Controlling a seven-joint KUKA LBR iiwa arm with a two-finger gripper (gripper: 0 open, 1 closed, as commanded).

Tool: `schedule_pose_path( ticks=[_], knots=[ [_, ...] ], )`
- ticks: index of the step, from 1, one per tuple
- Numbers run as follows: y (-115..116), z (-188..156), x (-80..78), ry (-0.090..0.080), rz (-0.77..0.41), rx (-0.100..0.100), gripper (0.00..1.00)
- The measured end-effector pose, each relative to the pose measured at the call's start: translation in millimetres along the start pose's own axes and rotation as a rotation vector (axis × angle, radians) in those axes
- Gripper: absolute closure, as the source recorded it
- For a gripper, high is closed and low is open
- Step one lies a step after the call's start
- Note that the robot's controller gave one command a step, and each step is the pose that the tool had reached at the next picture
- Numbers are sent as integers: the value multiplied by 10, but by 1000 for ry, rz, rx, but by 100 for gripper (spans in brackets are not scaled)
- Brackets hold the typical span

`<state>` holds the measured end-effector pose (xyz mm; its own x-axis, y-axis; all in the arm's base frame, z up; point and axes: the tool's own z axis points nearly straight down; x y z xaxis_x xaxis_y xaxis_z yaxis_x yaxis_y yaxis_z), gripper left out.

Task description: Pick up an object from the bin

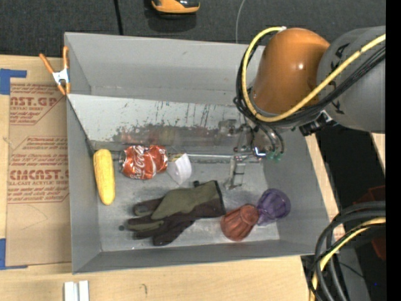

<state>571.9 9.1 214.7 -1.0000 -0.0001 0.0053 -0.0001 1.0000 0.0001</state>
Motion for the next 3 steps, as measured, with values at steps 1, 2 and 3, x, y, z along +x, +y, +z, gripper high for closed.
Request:
schedule_pose_path(
  ticks=[1, 2, 3],
  knots=[
    [0, -50, -12, -8, 0, 0, 0],
    [-27, 579, 229, -11, -38, 0, 0],
    [-54, 1056, 286, -8, -179, 0, 0]
  ],
)
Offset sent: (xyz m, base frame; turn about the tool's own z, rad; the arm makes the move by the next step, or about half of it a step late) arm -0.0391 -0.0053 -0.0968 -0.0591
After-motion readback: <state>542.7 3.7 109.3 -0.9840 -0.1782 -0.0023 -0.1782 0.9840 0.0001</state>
